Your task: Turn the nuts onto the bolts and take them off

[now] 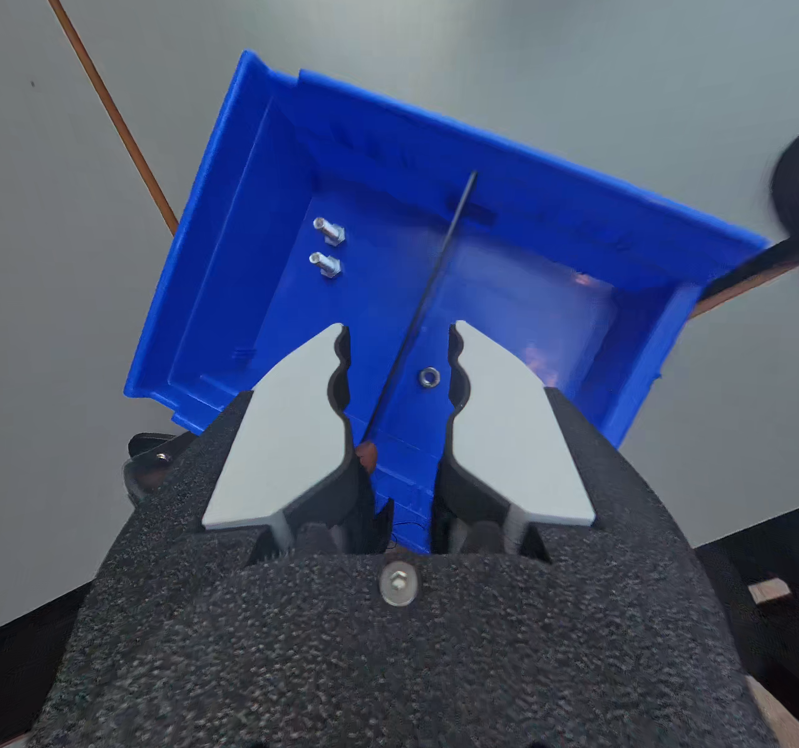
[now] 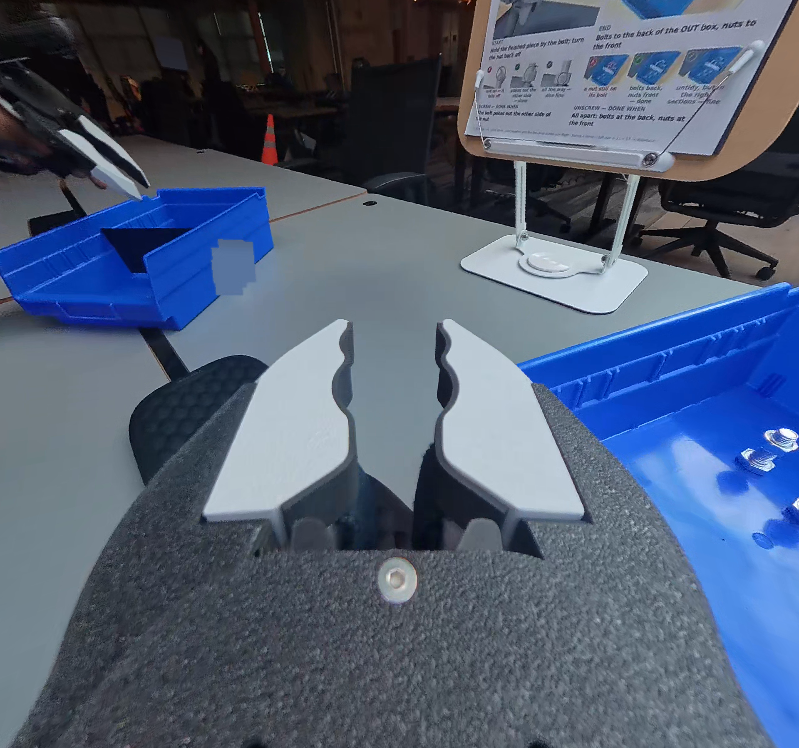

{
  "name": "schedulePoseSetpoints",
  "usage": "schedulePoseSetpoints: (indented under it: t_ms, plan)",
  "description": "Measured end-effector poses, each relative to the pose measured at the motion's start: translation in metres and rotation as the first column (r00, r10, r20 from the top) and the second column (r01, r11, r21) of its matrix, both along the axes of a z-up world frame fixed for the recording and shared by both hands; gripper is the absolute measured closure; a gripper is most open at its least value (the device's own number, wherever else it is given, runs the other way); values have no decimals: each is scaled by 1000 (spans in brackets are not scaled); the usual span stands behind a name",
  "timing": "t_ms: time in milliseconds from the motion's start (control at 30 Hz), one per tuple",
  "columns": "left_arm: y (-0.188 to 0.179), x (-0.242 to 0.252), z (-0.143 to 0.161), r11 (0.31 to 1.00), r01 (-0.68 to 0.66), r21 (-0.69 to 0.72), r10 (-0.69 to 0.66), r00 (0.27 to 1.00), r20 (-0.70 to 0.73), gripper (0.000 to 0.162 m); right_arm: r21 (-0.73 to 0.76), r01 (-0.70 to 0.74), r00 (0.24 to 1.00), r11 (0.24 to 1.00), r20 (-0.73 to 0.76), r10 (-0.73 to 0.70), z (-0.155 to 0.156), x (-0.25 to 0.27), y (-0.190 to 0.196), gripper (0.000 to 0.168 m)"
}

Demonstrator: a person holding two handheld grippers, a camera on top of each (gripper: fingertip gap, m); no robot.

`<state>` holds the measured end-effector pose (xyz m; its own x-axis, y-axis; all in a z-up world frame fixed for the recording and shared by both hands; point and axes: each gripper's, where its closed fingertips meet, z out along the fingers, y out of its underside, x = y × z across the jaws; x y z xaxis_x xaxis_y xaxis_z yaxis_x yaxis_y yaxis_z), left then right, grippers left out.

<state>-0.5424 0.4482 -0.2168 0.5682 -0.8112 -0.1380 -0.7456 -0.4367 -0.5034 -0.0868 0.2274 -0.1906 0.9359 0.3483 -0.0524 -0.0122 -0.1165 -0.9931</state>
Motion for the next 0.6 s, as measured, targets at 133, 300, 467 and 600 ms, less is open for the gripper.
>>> schedulePoseSetpoints:
  t_ms: [133,300,467,600]
  plan:
    - [44,-3,-48,986,4,-164,-18,996,-84,120,22,-41,998,999,44,40,-1,-9,0,134]
    - [75,5,-90,968,8,-253,-45,989,-139,127,40,-49,988,998,149,42,-4,-13,-1,136]
    - [87,2,-101,965,-18,-260,-30,984,-178,131,53,-63,980,997,192,51,-5,-16,-1,136]
    - [92,-3,-105,970,-29,-241,-23,977,-211,131,70,-71,982,995,179,58,-3,-17,-2,137]
